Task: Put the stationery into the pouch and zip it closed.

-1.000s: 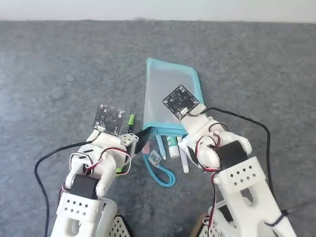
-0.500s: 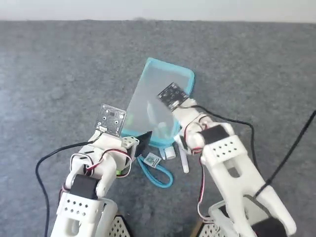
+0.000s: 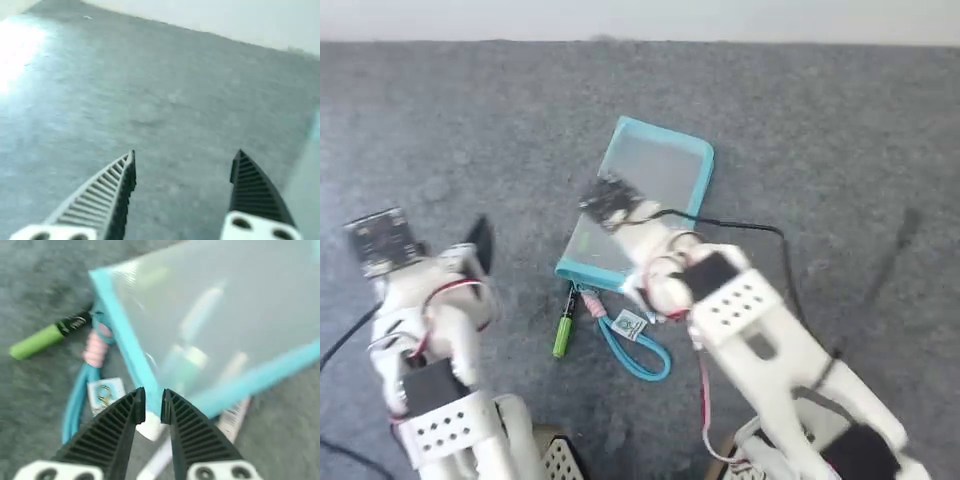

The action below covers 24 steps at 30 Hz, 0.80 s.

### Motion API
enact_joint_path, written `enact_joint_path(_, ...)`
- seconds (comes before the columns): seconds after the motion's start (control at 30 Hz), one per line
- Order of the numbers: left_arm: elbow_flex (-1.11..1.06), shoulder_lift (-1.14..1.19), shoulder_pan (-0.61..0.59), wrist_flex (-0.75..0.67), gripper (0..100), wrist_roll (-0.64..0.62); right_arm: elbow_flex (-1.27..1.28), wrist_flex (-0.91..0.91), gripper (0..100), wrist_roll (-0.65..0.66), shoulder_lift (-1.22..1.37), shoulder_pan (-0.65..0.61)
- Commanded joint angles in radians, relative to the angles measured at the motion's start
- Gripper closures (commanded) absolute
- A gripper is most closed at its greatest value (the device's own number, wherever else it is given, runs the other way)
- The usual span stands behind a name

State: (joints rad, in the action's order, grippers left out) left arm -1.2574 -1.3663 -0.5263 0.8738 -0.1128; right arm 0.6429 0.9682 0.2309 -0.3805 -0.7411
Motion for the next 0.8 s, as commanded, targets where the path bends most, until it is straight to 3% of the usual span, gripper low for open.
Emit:
enact_joint_path(0.0,0.061,-0.009,-0.143,-0.06,71,0.021,-0.132,-0.05,92.9,-0.066,0.128,-0.091)
enact_joint_path(0.27,0.062,-0.009,-0.222,-0.087,71,0.054,-0.233,-0.101,92.8,-0.17,0.354,-0.104)
enact_joint_path(0.77,0.044,-0.009,-0.222,-0.094,71,0.054,-0.215,-0.153,92.8,-0.232,0.386,-0.197)
